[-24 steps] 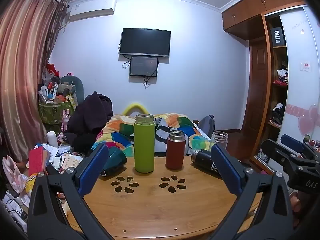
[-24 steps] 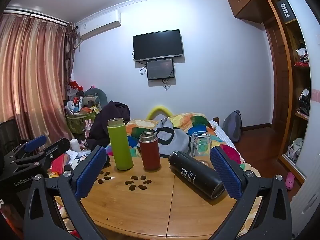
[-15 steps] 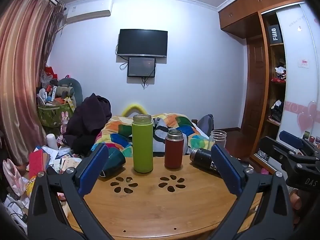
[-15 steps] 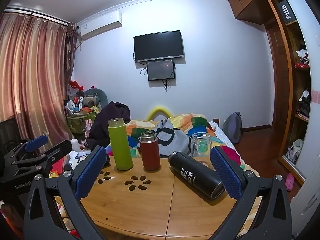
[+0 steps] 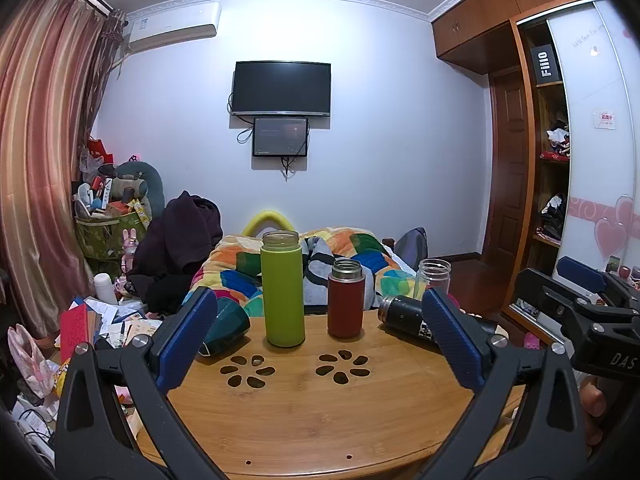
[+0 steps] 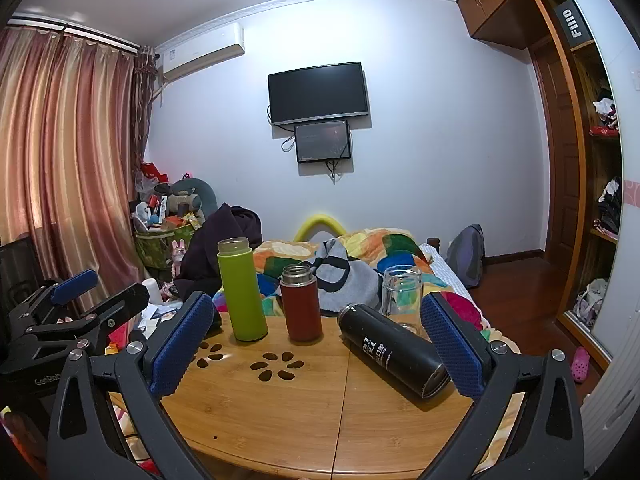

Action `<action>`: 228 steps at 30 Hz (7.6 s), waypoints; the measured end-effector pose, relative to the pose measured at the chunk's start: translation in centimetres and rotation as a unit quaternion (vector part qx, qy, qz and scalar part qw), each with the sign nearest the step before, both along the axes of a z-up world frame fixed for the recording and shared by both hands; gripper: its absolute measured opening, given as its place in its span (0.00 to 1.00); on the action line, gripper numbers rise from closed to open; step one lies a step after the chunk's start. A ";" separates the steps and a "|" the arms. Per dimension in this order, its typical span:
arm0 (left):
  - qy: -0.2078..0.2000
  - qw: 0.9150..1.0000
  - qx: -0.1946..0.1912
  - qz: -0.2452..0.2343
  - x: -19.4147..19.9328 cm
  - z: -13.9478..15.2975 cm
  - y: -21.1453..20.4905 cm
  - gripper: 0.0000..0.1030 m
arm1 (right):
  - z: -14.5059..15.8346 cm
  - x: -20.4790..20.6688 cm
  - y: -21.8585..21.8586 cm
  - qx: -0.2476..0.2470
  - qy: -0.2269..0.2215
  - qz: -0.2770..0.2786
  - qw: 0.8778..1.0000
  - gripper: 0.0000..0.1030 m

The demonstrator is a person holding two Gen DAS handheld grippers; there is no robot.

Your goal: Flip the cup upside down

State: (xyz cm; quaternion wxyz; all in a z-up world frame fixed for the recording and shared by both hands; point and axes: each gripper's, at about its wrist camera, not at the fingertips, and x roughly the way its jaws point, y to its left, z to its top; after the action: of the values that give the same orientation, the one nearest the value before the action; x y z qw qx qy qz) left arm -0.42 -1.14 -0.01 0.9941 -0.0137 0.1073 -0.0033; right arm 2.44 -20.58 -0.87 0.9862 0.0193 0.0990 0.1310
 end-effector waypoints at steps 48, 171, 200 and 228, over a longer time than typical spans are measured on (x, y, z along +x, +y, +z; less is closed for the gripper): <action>-0.003 1.000 -0.001 0.002 -0.3 0.3 0.0 1.00 | 0.4 -0.4 0.2 0.000 -0.005 0.001 1.000 1.00; 0.341 0.870 -0.257 -0.245 18.1 -9.7 4.6 0.73 | -11.6 7.4 6.7 -0.102 0.155 0.184 0.965 0.61; 0.338 0.908 -0.151 -0.196 15.3 -8.8 3.2 0.85 | -12.2 7.3 6.7 -0.087 0.161 0.188 0.965 0.61; 0.227 0.956 -0.011 -0.187 12.0 -5.3 -0.6 0.12 | -8.5 4.4 5.0 -0.053 0.110 0.152 0.981 0.61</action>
State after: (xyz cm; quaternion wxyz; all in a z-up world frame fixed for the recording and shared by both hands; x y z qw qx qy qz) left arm 11.56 -1.72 -5.27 0.9250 -0.0043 0.3309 -0.1868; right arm 6.88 -15.57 -9.33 0.9374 -0.0340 0.2156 0.2713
